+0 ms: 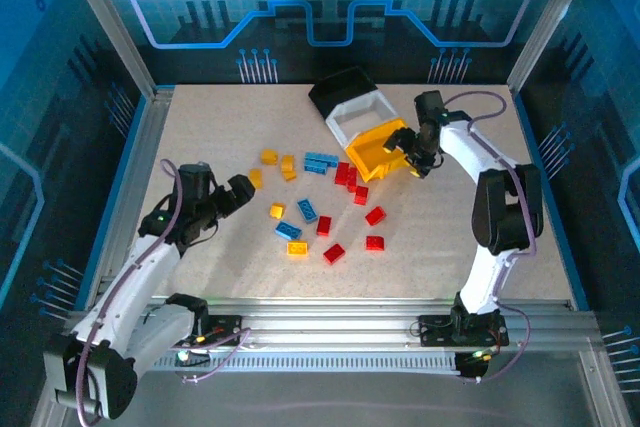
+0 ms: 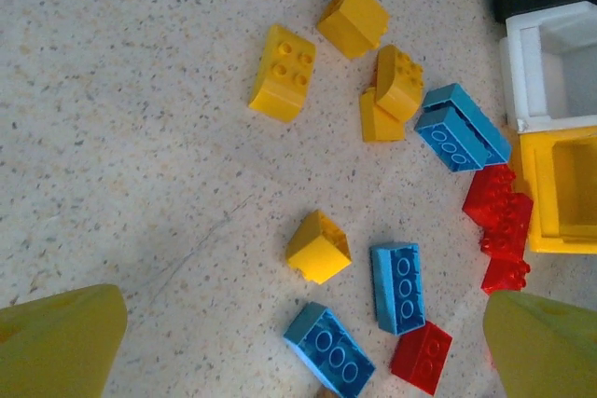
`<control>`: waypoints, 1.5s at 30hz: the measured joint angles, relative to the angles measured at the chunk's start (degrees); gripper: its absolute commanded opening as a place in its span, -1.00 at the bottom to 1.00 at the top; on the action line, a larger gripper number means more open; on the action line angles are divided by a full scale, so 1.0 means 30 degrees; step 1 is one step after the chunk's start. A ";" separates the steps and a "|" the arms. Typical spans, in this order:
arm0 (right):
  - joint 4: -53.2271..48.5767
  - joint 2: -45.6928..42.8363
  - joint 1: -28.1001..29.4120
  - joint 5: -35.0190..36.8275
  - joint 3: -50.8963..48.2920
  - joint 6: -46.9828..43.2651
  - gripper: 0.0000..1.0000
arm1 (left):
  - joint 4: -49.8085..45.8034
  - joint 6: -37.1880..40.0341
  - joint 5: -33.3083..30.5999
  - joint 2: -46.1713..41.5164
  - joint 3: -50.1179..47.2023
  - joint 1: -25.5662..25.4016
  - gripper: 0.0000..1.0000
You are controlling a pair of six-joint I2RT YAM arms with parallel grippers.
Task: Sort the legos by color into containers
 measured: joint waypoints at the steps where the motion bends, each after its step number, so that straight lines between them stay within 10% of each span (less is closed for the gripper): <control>1: -0.0044 0.0393 0.0036 0.0073 0.0430 0.0109 0.54 | -0.0204 -0.0160 -0.0007 -0.0175 -0.0102 0.0000 0.98; 21: -0.1705 0.3351 0.0131 0.0991 0.2856 -0.0189 -0.49 | -0.1683 -0.0729 -0.0007 -0.0991 -0.0641 0.0000 0.98; 45: -0.5632 0.4583 0.0619 0.2521 0.6360 -0.8021 -0.52 | -0.1333 0.0393 0.0423 0.1537 -0.0590 0.0007 0.98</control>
